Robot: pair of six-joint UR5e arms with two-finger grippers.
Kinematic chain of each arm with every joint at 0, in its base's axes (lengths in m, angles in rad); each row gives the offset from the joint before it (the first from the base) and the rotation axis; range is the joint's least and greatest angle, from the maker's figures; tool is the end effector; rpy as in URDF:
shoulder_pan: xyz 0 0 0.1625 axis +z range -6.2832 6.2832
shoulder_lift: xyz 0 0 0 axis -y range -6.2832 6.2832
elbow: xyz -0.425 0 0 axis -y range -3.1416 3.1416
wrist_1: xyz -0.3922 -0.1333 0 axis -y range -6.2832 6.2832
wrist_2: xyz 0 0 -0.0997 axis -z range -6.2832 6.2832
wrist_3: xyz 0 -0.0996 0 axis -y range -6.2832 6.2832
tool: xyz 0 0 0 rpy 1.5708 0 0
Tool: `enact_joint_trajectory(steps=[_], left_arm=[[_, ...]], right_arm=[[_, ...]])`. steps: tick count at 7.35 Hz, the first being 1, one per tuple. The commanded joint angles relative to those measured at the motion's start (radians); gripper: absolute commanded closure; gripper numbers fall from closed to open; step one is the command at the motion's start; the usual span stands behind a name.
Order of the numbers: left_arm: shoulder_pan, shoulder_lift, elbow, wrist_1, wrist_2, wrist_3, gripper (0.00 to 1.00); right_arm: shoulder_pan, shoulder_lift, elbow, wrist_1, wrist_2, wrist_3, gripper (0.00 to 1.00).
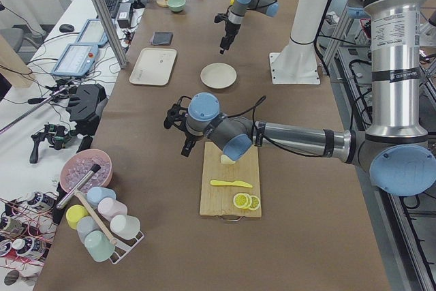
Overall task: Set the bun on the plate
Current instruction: 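Slide the white plate with the right gripper toward the table's middle, then release the plate and lift the right arm while the left arm reaches for the bun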
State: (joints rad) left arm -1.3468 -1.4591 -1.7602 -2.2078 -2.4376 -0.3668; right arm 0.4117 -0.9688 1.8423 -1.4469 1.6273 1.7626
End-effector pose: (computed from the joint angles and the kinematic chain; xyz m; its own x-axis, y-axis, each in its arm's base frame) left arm 0.0465 -0.4624 0.5378 0.5457 0.3248 -0.7725 0.0299 0.9137 0.4053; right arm -0.5264 -0.3692 0.1823 0.4202 0.3911 0.8188 -0.4443 0.8755 -0.1902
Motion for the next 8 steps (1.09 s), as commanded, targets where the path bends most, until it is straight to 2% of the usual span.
enact_joint_trajectory(steps=[1, 2, 3, 4, 5, 7, 8], left_arm=[[0.106, 0.037, -0.042, -0.021, 0.085, -0.087, 0.02], [0.223, 0.071, -0.060, -0.076, 0.194, -0.201, 0.03], [0.329, 0.094, -0.061, -0.110, 0.292, -0.287, 0.03], [0.392, 0.129, -0.058, -0.139, 0.345, -0.329, 0.03], [0.400, 0.158, -0.047, -0.168, 0.344, -0.336, 0.03], [0.420, 0.161, 0.077, -0.300, 0.347, -0.339, 0.04], [0.422, 0.163, 0.097, -0.335, 0.345, -0.368, 0.07]], right_arm=[[0.174, -0.075, 0.128, -0.107, 0.168, -0.115, 0.00], [0.237, -0.146, 0.190, -0.110, 0.202, -0.196, 0.00], [0.354, -0.207, 0.216, -0.110, 0.330, -0.318, 0.00], [0.486, -0.255, 0.216, -0.110, 0.462, -0.456, 0.00], [0.586, -0.315, 0.216, -0.109, 0.541, -0.598, 0.00], [0.651, -0.396, 0.213, -0.102, 0.563, -0.749, 0.00], [0.674, -0.421, 0.213, -0.102, 0.565, -0.828, 0.00]])
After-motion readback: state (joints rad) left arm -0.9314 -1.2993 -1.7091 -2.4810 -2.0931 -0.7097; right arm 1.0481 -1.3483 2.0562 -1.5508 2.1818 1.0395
